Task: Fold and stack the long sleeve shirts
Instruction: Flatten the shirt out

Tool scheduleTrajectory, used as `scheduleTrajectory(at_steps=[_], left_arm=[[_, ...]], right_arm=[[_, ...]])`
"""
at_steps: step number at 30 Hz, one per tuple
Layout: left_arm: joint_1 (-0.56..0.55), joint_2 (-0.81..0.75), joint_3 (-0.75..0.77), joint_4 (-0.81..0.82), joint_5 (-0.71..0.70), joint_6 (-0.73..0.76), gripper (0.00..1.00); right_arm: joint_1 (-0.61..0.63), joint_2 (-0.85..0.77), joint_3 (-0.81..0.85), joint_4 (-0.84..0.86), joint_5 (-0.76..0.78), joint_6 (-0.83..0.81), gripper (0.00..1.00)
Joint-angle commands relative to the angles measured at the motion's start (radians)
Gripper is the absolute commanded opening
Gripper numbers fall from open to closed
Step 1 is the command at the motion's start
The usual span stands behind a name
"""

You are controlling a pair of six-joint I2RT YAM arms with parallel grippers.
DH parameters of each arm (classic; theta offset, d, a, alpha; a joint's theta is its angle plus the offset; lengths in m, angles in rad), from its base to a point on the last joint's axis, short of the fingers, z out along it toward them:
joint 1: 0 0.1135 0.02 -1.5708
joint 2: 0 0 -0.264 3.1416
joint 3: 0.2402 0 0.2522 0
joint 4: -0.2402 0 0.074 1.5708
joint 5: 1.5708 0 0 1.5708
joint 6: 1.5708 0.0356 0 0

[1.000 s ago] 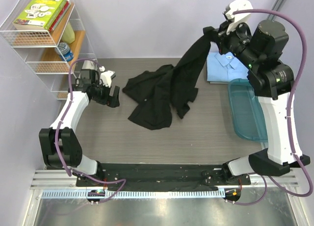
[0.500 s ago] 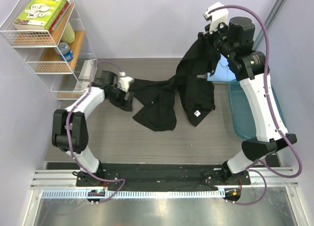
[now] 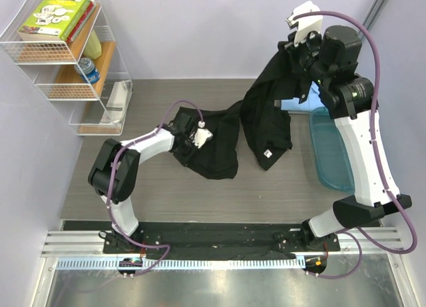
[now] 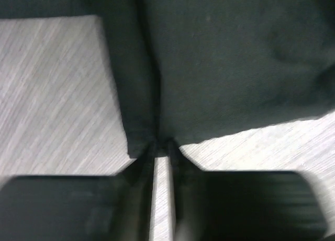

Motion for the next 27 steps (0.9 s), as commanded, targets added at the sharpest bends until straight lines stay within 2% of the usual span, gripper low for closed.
scheduleTrajectory(at_steps=[1,3,5,7,10,12,13,14,15,17,19,21,22,25,26,27], left_arm=[[0.098,-0.095,0.017,-0.141,0.004,-0.004,0.00],[0.208,-0.229,0.027,-0.224,0.151,0.028,0.00],[0.274,-0.320,0.037,-0.286,0.196,0.039,0.00],[0.353,-0.423,0.056,-0.306,0.204,0.051,0.00],[0.376,-0.424,0.078,-0.300,0.161,0.055,0.02],[0.376,-0.381,0.116,-0.265,0.068,0.000,0.20],[0.381,-0.324,0.135,-0.259,0.040,-0.016,0.40],[0.399,-0.304,0.173,-0.256,0.037,-0.034,0.48],[0.411,-0.293,0.182,-0.248,0.043,-0.043,0.62],[0.424,-0.330,0.155,-0.237,0.084,-0.033,0.71],[0.422,-0.405,0.114,-0.287,0.252,0.070,0.77],[0.396,-0.454,0.040,-0.385,0.335,0.171,0.75],[0.372,-0.483,0.012,-0.406,0.325,0.188,0.75],[0.203,-0.586,-0.123,-0.443,0.243,0.211,0.71],[0.090,-0.632,-0.156,-0.443,0.216,0.208,0.69],[0.028,-0.644,-0.219,-0.435,0.181,0.197,0.66]], right_arm=[[-0.001,-0.090,-0.002,0.079,0.031,-0.038,0.01],[-0.001,-0.130,-0.020,0.078,0.022,-0.046,0.01],[-0.001,-0.162,-0.046,0.073,0.012,-0.060,0.01],[-0.001,-0.208,-0.070,0.069,0.005,-0.064,0.01],[-0.003,-0.243,-0.135,0.056,-0.044,-0.063,0.01],[-0.001,-0.240,-0.175,0.029,-0.133,-0.057,0.01],[0.000,-0.228,-0.187,0.021,-0.155,-0.055,0.01],[0.000,-0.219,-0.211,0.017,-0.172,-0.051,0.01],[0.000,-0.208,-0.218,0.003,-0.173,-0.049,0.01],[0.000,-0.171,-0.216,-0.026,-0.176,-0.049,0.01],[0.000,-0.155,-0.212,-0.071,-0.186,-0.040,0.01],[0.002,-0.162,-0.244,-0.080,-0.199,-0.037,0.01],[0.000,-0.168,-0.279,-0.072,-0.199,-0.034,0.01],[0.002,-0.176,-0.330,-0.066,-0.186,-0.034,0.01],[0.002,-0.174,-0.339,-0.063,-0.175,-0.031,0.01],[0.002,-0.168,-0.348,-0.059,-0.164,-0.032,0.01]])
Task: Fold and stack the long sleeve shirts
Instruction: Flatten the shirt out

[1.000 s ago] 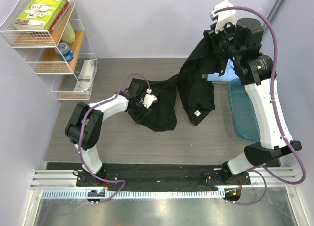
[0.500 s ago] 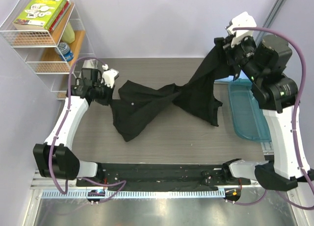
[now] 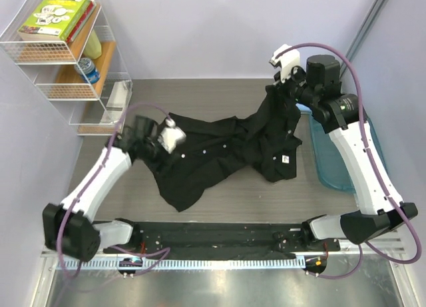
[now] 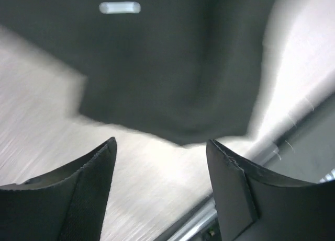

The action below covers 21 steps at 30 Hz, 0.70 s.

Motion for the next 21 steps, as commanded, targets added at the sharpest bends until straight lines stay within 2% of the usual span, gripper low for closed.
scheduleTrajectory(at_steps=[1,4,5,10,14,21], left_arm=[[-0.333,-0.110,-0.158,-0.053,-0.110,0.034,0.64],[-0.477,-0.067,-0.200,-0.045,-0.187,0.025,0.51],[-0.507,-0.050,-0.204,-0.040,-0.192,0.019,0.50],[-0.700,0.074,-0.238,0.047,-0.307,-0.063,0.58],[-0.717,0.159,-0.258,0.107,-0.379,-0.100,0.60],[-0.725,0.229,-0.278,0.176,-0.391,-0.110,0.59]], right_arm=[[0.002,-0.026,-0.029,0.032,0.030,0.012,0.01],[0.002,-0.023,-0.055,0.049,0.061,0.008,0.01],[0.002,-0.022,-0.060,0.054,0.071,0.006,0.01],[-0.001,-0.023,-0.073,0.067,0.125,-0.006,0.01],[0.000,-0.026,-0.070,0.067,0.128,-0.007,0.01],[0.000,-0.017,-0.057,0.072,0.171,-0.014,0.01]])
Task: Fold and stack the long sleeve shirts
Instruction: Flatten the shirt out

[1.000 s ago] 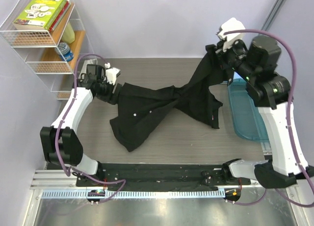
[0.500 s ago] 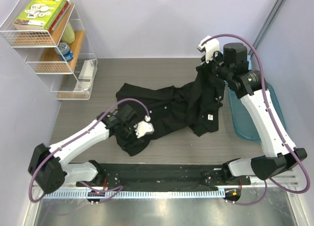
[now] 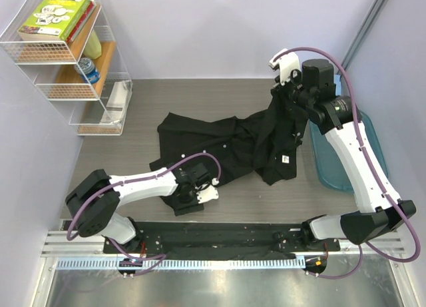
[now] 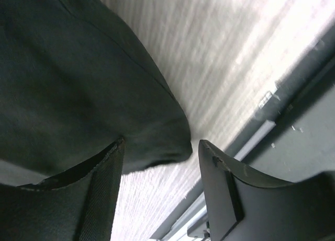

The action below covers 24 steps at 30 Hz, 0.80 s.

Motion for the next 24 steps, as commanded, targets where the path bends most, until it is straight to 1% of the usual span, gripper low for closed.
scheduleTrajectory(at_steps=[1,3,5,6,8,9,11,12,13,14,15,16,17,19,20,22,24], left_arm=[[-0.008,0.034,-0.008,0.087,-0.047,-0.031,0.59],[-0.008,0.050,-0.002,0.084,-0.050,-0.034,0.60],[-0.007,0.035,-0.003,0.076,-0.084,-0.025,0.58],[-0.004,0.016,-0.003,0.077,-0.101,-0.016,0.44],[0.028,-0.011,-0.003,0.074,-0.144,0.011,0.32],[0.044,-0.024,0.000,0.070,-0.155,0.028,0.22],[0.108,-0.028,0.004,0.058,-0.159,0.088,0.11],[0.161,-0.041,0.007,0.056,-0.159,0.103,0.10],[0.189,-0.047,0.018,0.045,-0.152,0.125,0.10],[0.220,-0.053,0.032,0.027,-0.109,0.158,0.13],[0.269,-0.071,0.043,0.019,-0.095,0.163,0.17],[0.289,-0.082,0.055,0.009,-0.075,0.168,0.23],[0.304,-0.096,0.078,-0.039,-0.013,0.183,0.40],[0.311,-0.139,0.089,-0.070,0.017,0.185,0.52],[0.311,-0.154,0.093,-0.102,0.061,0.186,0.62],[0.311,-0.185,0.100,-0.125,0.115,0.179,0.66],[0.309,-0.199,0.104,-0.148,0.146,0.165,0.68]], right_arm=[[0.000,-0.015,0.024,0.058,0.045,-0.009,0.01],[0.000,-0.015,0.026,0.058,0.046,-0.009,0.01],[0.000,-0.017,0.029,0.061,0.051,-0.009,0.01],[-0.001,-0.015,0.029,0.061,0.054,-0.009,0.01],[0.000,-0.012,0.033,0.066,0.055,-0.009,0.01],[0.000,-0.008,0.032,0.064,0.054,-0.011,0.01],[0.000,-0.006,0.030,0.068,0.051,-0.009,0.01],[0.000,-0.006,0.029,0.071,0.051,-0.009,0.01],[0.000,-0.005,0.026,0.069,0.052,-0.011,0.01],[0.000,-0.005,0.024,0.071,0.049,-0.011,0.01],[0.000,-0.005,0.017,0.071,0.046,-0.011,0.01],[0.000,-0.008,0.014,0.071,0.045,-0.012,0.01],[0.000,-0.008,0.012,0.072,0.040,-0.014,0.01],[0.000,-0.009,0.007,0.071,0.035,-0.011,0.01],[0.000,-0.008,0.007,0.072,0.034,-0.011,0.01],[0.000,-0.008,0.009,0.071,0.026,-0.005,0.01],[0.000,-0.006,0.007,0.068,0.025,-0.003,0.01]])
